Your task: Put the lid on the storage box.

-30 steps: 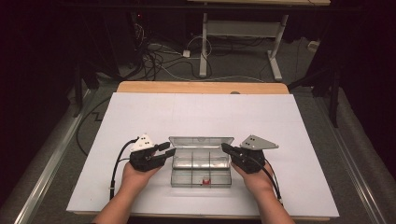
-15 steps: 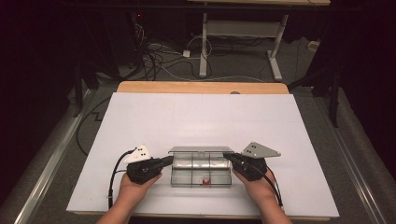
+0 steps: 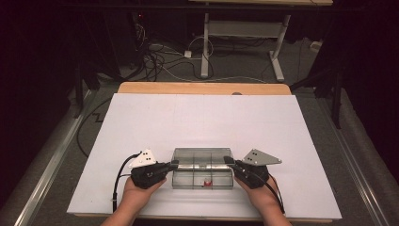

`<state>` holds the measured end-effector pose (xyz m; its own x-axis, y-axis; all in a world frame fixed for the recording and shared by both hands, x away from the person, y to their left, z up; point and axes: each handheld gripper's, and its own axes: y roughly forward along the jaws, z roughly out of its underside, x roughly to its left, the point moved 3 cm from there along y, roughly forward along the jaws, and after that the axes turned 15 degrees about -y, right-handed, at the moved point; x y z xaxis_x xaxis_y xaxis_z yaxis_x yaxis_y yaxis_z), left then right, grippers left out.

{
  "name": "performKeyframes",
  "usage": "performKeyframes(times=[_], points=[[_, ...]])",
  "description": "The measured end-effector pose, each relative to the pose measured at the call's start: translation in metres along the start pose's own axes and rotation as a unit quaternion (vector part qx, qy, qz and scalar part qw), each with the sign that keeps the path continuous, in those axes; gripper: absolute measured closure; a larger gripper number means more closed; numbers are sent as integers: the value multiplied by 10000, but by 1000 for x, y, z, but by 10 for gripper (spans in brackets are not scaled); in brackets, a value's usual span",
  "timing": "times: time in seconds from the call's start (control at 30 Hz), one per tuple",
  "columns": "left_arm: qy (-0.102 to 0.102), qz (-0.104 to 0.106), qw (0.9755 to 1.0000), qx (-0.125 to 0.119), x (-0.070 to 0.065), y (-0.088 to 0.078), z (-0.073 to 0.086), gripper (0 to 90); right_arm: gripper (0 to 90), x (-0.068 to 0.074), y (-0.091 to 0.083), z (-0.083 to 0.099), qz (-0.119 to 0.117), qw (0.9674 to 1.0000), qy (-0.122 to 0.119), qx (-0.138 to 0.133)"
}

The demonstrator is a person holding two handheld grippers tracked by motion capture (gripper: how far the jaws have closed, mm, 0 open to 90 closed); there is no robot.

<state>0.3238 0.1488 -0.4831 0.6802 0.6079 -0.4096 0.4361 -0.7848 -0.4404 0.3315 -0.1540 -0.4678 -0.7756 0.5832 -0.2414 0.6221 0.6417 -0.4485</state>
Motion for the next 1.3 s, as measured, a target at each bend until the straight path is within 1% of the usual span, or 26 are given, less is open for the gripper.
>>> performKeyframes(times=[0.17,0.27,0.37,0.47,0.77,0.87,1.13,1.3], points=[[-38,-1,10000,-6,-1,-1,0,877,900,2,-3,2,-21,10000,-10,13],[-39,10,10000,1,-2,-3,1,876,900,4,-5,5,-29,10000,27,27],[-85,25,10000,-15,-2,-3,1,876,900,4,-8,7,-18,10000,41,40],[-74,46,10000,14,-2,-2,2,877,900,4,-9,8,-3,10000,39,48],[-52,20,10000,1,-1,-2,2,877,900,4,-15,9,36,10000,58,63],[-44,25,10000,9,-1,-1,3,877,900,2,-19,11,71,9999,60,57],[-38,-31,10000,67,-1,0,5,878,900,-6,-29,19,207,9996,175,82],[-12,-75,9999,75,0,-2,6,878,900,-15,-37,33,363,9988,246,221]])
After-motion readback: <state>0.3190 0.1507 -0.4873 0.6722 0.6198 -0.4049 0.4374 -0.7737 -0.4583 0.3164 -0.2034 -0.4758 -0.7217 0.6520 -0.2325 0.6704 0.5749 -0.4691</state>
